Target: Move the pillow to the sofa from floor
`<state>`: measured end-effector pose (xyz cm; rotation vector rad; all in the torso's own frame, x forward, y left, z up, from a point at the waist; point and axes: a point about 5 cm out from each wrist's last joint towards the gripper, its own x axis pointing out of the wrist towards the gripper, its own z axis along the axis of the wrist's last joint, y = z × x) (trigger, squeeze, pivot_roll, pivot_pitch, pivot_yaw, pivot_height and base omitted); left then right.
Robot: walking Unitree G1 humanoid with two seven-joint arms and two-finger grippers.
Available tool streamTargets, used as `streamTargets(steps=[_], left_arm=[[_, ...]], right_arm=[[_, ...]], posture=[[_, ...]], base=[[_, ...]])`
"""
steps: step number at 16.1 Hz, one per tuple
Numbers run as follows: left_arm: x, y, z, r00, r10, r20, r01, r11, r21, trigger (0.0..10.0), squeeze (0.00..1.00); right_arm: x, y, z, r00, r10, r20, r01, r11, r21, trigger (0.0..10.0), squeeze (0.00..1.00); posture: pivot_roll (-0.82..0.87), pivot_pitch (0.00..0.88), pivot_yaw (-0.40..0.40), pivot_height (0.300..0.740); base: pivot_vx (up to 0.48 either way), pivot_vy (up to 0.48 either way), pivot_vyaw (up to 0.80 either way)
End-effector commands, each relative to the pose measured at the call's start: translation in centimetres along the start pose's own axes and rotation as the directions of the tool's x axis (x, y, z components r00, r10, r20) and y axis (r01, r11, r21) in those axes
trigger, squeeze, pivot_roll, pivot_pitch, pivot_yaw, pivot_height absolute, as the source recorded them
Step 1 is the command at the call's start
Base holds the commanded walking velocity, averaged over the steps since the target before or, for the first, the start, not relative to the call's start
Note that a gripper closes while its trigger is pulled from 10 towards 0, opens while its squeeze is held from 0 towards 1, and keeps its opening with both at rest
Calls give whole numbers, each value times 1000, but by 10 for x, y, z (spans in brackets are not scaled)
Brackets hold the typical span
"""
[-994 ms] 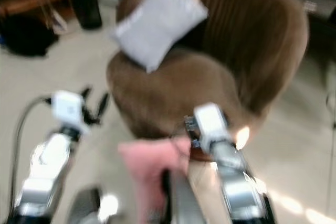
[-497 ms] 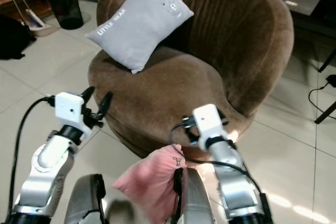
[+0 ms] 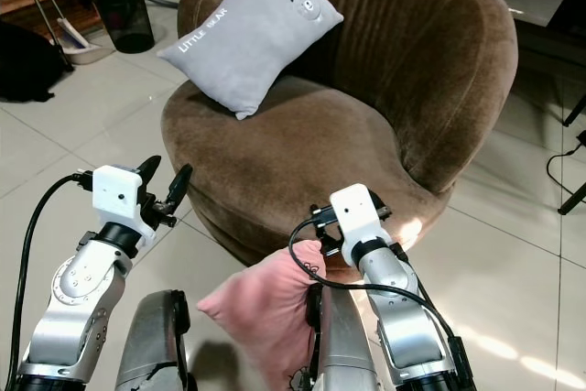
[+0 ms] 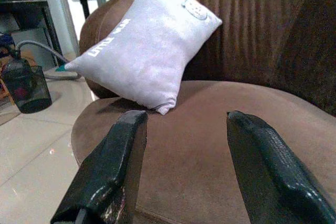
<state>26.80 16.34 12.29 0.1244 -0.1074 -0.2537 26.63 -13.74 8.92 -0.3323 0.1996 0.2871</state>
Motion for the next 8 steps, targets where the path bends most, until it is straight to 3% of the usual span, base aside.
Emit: streamTargets(steps=[1,3,5,6,7,8], left_arm=[[-1,0,-7,999,-5,-47,6,1000,16,10000,0],[-7,4,-30,982,11,-187,2,998,69,10000,0],[-10,10,-65,928,33,-370,-25,999,25,10000,0],[-5,9,-80,901,-10,-434,-30,996,-85,10000,996],[5,6,-84,897,-65,-436,-27,979,-203,10000,1000],[13,3,-86,892,-98,-440,-17,968,-249,10000,1000]], right_arm=[[0,3,-3,999,41,-4,-41,999,-4,10000,0],[2,6,-13,993,90,-79,-95,994,-61,10000,0],[5,5,-21,990,85,-109,-92,994,-58,10000,0],[4,8,-23,989,92,-114,-99,993,-64,10000,0],[3,11,-24,988,105,-110,-113,991,-68,10000,0],[2,13,-24,988,114,-108,-123,990,-74,10000,0]], posture=[[-41,43,-25,530],[-35,39,-33,530],[-33,39,-44,530],[-47,42,-43,530],[-58,53,-38,530],[-66,64,-33,530]], base=[[0,0,0],[0,0,0],[0,0,0],[0,0,0],[0,0,0],[0,0,0]])
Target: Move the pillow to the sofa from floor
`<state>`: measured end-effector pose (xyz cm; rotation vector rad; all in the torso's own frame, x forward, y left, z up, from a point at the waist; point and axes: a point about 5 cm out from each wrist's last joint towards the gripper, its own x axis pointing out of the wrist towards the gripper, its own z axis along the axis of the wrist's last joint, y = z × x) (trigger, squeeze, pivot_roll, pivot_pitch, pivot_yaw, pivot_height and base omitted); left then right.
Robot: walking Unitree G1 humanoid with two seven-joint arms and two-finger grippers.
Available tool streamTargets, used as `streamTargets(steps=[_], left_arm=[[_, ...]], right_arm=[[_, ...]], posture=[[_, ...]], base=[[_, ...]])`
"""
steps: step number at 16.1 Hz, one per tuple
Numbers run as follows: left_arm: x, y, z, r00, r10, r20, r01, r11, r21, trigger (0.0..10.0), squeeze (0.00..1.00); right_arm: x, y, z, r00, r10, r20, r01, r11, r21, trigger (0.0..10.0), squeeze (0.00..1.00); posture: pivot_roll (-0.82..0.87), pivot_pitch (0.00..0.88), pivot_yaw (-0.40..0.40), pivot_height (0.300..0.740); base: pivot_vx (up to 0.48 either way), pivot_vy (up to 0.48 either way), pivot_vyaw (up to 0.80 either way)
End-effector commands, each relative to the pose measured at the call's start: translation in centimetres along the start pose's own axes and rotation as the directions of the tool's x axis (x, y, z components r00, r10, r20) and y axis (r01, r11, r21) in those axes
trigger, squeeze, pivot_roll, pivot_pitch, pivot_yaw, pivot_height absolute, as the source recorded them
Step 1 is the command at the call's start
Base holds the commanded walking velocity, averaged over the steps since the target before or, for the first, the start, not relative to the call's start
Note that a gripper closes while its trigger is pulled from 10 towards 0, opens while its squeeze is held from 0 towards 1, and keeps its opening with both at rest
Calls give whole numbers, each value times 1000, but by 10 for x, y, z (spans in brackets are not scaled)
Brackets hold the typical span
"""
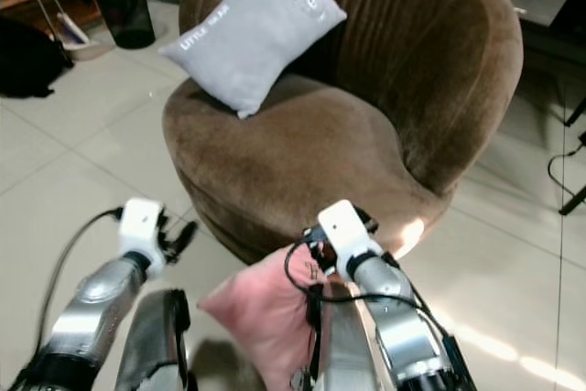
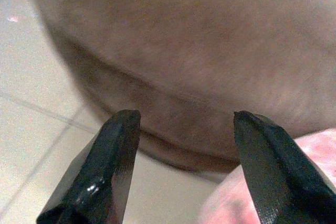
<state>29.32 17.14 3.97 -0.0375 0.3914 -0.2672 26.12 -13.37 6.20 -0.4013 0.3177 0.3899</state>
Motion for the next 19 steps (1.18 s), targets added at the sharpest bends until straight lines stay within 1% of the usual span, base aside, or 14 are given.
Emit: streamTargets(steps=[1,3,4,6,7,9,10,11,12,13,14,16,18,19], left_arm=[[3,0,-3,999,-21,-28,20,1000,-22,10000,1000],[17,-3,-8,993,-41,-109,48,997,56,10000,1000],[23,-6,-8,988,-62,-138,72,995,62,10000,1000],[25,-10,-15,977,-100,-190,113,992,60,10000,1000],[26,-12,-21,969,-118,-218,139,987,83,10000,1000],[26,-19,-24,961,-161,-224,191,975,116,10000,1000],[29,-23,-21,961,-192,-199,221,966,134,10000,1000],[30,-25,-18,960,-205,-191,233,963,138,10000,1000],[32,-26,-15,957,-216,-192,248,955,164,10000,1000],[34,-27,-14,951,-217,-219,262,944,203,10000,1000],[34,-28,-15,947,-217,-235,269,938,218,10000,1000],[35,-36,-18,931,-253,-262,311,928,208,10000,1000],[35,-49,-23,903,-319,-287,382,903,198,10000,1000],[36,-56,-25,892,-333,-304,406,887,219,10000,1000]], right_arm=[[-1,2,0,1000,6,2,-6,1000,-23,10000,0],[-6,6,-6,1000,7,-12,-7,1000,-22,10000,0],[-11,9,-9,1000,7,-23,-7,1000,-12,10000,0],[-21,16,-10,1000,5,-29,-5,1000,1,10000,0],[-26,19,-8,1000,-4,-20,5,1000,7,10000,0],[-37,18,5,998,-51,37,49,997,59,10000,0],[-44,16,13,994,-85,64,80,993,88,10000,0],[-45,15,15,993,-95,67,89,992,90,10000,0],[-49,13,20,991,-111,77,104,991,85,10000,0],[-53,11,26,988,-133,84,125,987,99,10000,0],[-55,10,27,987,-139,80,131,986,102,10000,0],[-61,11,31,985,-151,78,143,984,110,10000,0],[-66,14,39,982,-163,90,152,981,120,10000,0],[-67,15,43,982,-164,90,152,980,125,10000,0]], posture=[[-73,74,-29,530],[-100,127,-10,530],[-120,157,1,530],[-152,208,14,530],[-160,224,16,530],[-170,274,14,530],[-178,293,22,530],[-181,296,24,530],[-193,315,26,530],[-201,362,40,530],[-202,374,42,530],[-217,378,50,530],[-230,376,51,530],[-231,383,52,530]], base=[[0,0,0],[0,0,0],[0,0,0],[0,0,0],[0,0,0],[0,0,0],[0,0,0],[0,0,0],[0,0,0],[0,0,0],[0,0,0],[0,0,0],[0,0,0],[0,0,0]])
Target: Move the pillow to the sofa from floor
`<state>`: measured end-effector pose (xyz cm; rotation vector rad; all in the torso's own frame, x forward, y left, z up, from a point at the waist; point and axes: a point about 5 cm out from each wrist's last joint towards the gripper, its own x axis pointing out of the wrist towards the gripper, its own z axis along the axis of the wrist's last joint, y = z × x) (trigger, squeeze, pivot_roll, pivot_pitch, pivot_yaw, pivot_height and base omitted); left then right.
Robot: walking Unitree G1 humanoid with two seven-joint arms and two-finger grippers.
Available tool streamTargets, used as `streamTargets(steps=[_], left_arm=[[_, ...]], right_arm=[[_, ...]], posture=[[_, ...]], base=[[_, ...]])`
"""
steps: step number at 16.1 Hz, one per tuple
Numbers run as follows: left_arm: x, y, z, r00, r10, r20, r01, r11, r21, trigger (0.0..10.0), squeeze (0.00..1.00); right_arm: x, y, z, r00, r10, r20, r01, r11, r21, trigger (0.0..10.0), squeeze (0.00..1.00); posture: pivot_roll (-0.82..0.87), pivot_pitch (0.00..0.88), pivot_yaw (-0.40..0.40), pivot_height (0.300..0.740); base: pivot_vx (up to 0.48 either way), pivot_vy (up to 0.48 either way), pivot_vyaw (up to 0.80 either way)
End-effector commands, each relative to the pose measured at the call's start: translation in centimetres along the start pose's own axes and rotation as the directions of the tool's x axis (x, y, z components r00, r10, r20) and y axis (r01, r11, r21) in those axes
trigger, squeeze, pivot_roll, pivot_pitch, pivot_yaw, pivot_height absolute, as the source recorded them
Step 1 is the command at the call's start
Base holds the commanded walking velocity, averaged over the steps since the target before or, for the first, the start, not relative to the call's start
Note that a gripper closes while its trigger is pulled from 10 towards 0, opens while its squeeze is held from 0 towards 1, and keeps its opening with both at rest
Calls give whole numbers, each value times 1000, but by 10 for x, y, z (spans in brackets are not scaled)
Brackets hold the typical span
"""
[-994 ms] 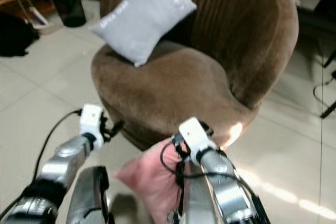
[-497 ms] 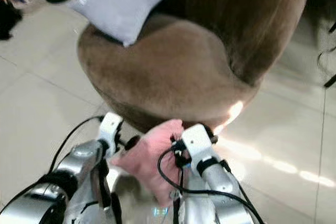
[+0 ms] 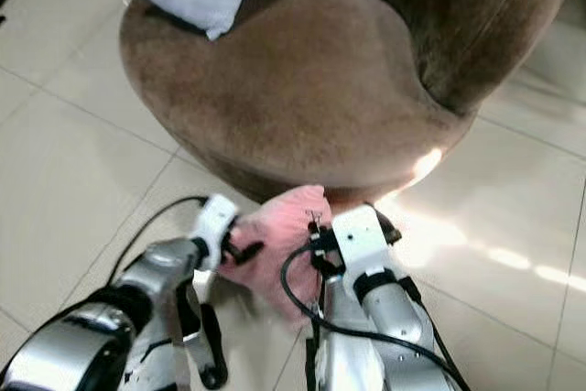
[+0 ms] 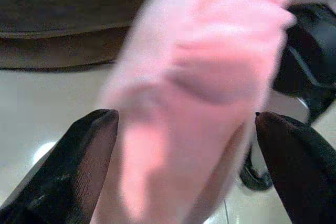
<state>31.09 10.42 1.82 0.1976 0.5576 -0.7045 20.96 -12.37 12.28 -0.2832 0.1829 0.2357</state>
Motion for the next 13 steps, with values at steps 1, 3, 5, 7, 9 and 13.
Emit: streamTargets(steps=[1,3,5,7,9,13], left_arm=[[0,-6,-14,998,-21,-58,21,1000,5,10000,1000],[0,-7,-21,992,-13,-129,19,999,42,10000,741],[-4,-1,-29,981,42,-189,-23,995,100,10000,0],[-6,5,-30,976,84,-200,-61,991,119,10000,0],[-9,11,-28,969,137,-206,-101,979,174,10000,0],[-11,20,-26,956,234,-175,-195,957,217,0,0]], right_arm=[[-4,3,-2,1000,2,-26,-2,1000,2,10000,0],[-5,6,0,999,9,-32,-9,1000,10,10000,0],[-6,9,1,999,12,-40,-11,1000,23,10000,0],[-6,10,0,999,14,-48,-13,1000,28,10000,0],[-9,12,0,998,40,-47,-39,999,36,10000,0],[-15,15,1,995,90,-38,-88,995,46,10000,0]], posture=[[-229,398,52,530],[-226,406,53,530],[-222,395,56,530],[-218,400,60,530],[-216,397,61,530],[-217,393,61,530]], base=[[0,0,0],[0,0,0],[0,0,0],[0,0,0],[0,0,0],[0,0,0]])
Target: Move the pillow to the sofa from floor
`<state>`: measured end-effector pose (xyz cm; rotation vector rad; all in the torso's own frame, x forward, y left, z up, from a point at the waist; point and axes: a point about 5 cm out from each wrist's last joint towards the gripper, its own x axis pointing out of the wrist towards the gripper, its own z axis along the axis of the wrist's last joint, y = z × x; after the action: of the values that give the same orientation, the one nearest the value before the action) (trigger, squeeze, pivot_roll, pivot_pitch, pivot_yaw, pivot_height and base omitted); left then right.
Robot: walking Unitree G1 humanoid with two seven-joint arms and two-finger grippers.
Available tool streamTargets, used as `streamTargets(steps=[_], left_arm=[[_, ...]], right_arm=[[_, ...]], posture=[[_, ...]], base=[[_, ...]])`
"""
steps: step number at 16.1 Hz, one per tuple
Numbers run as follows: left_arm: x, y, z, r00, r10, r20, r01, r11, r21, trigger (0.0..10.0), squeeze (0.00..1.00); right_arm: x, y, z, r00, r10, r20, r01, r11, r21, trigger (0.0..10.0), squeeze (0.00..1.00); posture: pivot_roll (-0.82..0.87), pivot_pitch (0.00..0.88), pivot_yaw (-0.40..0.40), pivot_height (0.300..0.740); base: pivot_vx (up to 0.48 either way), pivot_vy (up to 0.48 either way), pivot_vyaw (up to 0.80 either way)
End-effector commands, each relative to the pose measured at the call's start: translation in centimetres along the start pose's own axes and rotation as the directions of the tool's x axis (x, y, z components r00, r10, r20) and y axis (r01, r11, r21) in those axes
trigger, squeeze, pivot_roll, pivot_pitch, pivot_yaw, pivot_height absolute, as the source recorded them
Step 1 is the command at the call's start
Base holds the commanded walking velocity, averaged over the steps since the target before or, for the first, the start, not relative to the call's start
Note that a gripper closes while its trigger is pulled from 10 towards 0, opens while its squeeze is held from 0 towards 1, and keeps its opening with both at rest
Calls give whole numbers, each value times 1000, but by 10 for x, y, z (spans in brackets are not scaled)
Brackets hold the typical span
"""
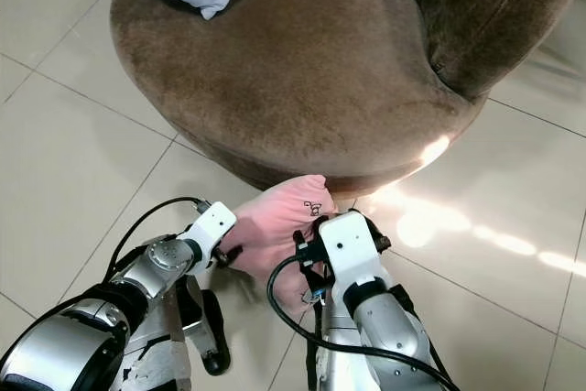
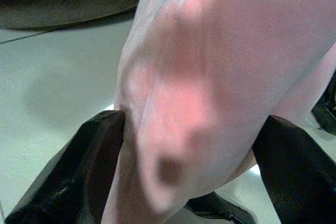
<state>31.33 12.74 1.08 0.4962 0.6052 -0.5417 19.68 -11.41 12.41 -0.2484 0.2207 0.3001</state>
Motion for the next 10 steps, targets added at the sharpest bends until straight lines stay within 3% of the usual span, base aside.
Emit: streamTargets(steps=[1,10], left_arm=[[-2,-1,-13,999,10,-40,-10,1000,-3,0,0],[-3,-2,-19,998,14,-55,-14,1000,-11,0,0]], right_arm=[[-4,3,-2,1000,17,-16,-17,1000,13,10000,0],[-5,7,-5,999,36,-29,-35,999,11,10000,0]], posture=[[-219,397,61,530],[-218,398,58,530]], base=[[0,0,0],[0,0,0]])
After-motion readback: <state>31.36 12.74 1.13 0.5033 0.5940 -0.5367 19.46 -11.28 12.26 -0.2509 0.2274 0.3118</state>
